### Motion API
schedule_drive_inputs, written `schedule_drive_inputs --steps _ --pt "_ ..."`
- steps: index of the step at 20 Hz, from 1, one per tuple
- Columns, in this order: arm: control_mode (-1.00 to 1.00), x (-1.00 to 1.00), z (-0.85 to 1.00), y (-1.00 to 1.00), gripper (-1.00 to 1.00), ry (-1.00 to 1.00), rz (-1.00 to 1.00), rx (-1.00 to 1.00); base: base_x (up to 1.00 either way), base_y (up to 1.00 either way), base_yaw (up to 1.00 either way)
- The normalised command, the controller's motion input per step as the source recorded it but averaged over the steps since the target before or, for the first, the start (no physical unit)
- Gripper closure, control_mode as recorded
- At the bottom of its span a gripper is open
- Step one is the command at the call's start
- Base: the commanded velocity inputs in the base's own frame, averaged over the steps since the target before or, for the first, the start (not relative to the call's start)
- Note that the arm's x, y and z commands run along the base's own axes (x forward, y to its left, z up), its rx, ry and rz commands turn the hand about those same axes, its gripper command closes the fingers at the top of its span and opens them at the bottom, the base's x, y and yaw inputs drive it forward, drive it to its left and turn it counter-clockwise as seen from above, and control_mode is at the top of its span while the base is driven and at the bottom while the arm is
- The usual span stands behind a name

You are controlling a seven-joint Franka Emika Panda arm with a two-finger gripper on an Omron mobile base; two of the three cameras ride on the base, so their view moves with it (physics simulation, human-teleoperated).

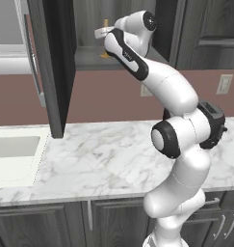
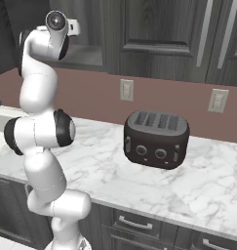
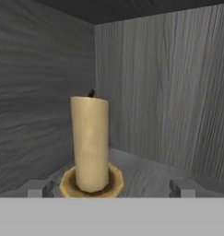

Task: Get the candle and the liquor from the cabinet and move them to the dining counter.

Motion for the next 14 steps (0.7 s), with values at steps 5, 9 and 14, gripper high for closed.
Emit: schedule_drive_inputs --steps 5,9,14 --pt "-1.00 0.00 0.00 0.16 -1.00 0.06 0.02 0.00 0.00 0.00 0.00" --pt "-1.00 0.00 0.00 0.16 -1.00 0.04 0.02 0.00 0.00 0.00 0.00" --pt "-1.00 0.00 0.00 0.09 -1.00 0.02 0.02 0.00 0.00 0.00 0.00"
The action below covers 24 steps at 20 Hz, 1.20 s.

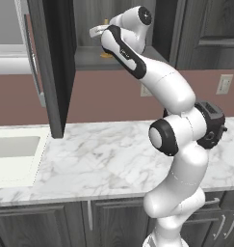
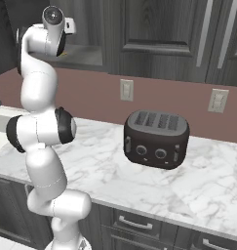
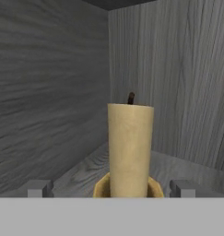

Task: Get the candle and the liquor from the cabinet and move them to the dining counter.

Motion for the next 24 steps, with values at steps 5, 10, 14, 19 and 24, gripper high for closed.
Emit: schedule_drive_inputs --steps 5,10,14,19,24 --pt "-1.00 0.00 0.00 0.00 -1.00 0.00 0.00 0.00 0.00 0.00 0.00" --pt "-1.00 0.00 0.00 0.00 -1.00 0.00 0.00 0.00 0.00 0.00 0.00" --pt "-1.00 0.00 0.00 0.00 -1.00 0.00 0.00 0.00 0.00 0.00 0.00" --pt "-1.00 0.00 0.00 0.00 1.00 0.00 0.00 0.00 0.00 0.00 0.00" --pt "-1.00 0.00 0.00 0.00 1.00 0.00 0.00 0.00 0.00 0.00 0.00"
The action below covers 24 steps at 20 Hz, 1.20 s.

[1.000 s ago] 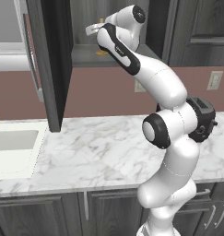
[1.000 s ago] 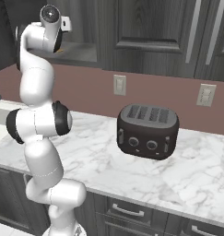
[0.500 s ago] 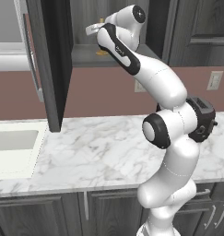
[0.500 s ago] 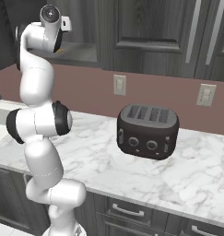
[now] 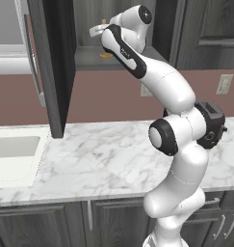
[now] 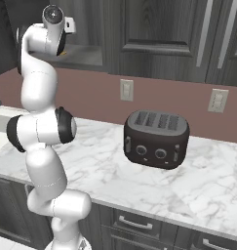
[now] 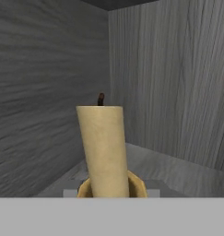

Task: Get the candle and the liquor from the cabinet and move them to the dining counter.

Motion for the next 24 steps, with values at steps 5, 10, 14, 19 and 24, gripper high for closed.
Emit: schedule_drive_inputs --steps 5,10,14,19,24 --pt "-1.00 0.00 0.00 0.00 1.00 0.00 0.00 0.00 0.00 0.00 0.00" --pt "-1.00 0.00 0.00 0.00 1.00 0.00 0.00 0.00 0.00 0.00 0.00" --pt "-1.00 0.00 0.00 0.00 1.00 0.00 0.00 0.00 0.00 0.00 0.00" --pt "-1.00 0.00 0.00 0.00 1.00 0.00 0.00 0.00 0.00 0.00 0.00" --pt "-1.00 0.00 0.00 0.00 1.00 0.00 0.00 0.00 0.00 0.00 0.00"
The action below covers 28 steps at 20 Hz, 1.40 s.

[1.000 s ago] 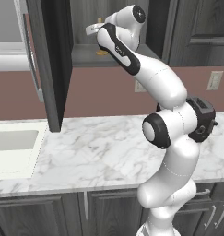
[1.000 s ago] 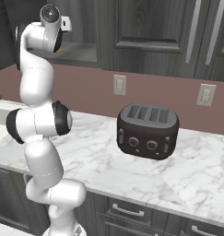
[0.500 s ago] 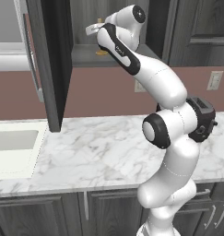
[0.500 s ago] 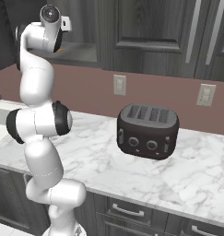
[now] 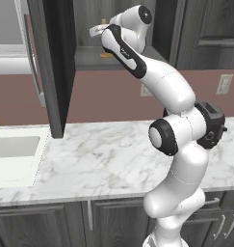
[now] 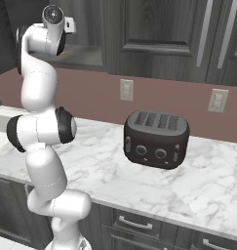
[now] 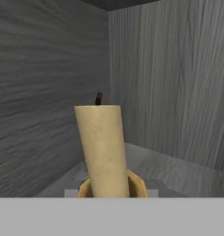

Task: Get the candle and the liquor from the cabinet and move them to the dining counter.

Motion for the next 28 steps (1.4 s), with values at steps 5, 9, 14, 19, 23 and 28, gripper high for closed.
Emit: schedule_drive_inputs --steps 5,9,14,19,23,28 --pt "-1.00 -0.05 0.00 -0.01 1.00 0.00 0.00 0.00 0.00 0.00 0.00" --pt "-1.00 -0.46 0.00 -0.25 1.00 0.00 -0.02 0.00 0.00 0.00 0.00" --pt "-1.00 -0.72 -0.01 -0.28 1.00 0.00 -0.06 0.00 0.00 0.00 0.00" --pt "-1.00 -0.89 -0.16 -0.38 1.00 0.00 -0.06 0.04 0.00 0.00 0.00" --pt "-1.00 -1.00 -0.16 -0.49 1.00 0.00 -0.03 0.06 0.00 0.00 0.00" --pt "-1.00 -0.97 0.00 -0.40 1.00 0.00 -0.05 0.02 0.00 0.00 0.00"
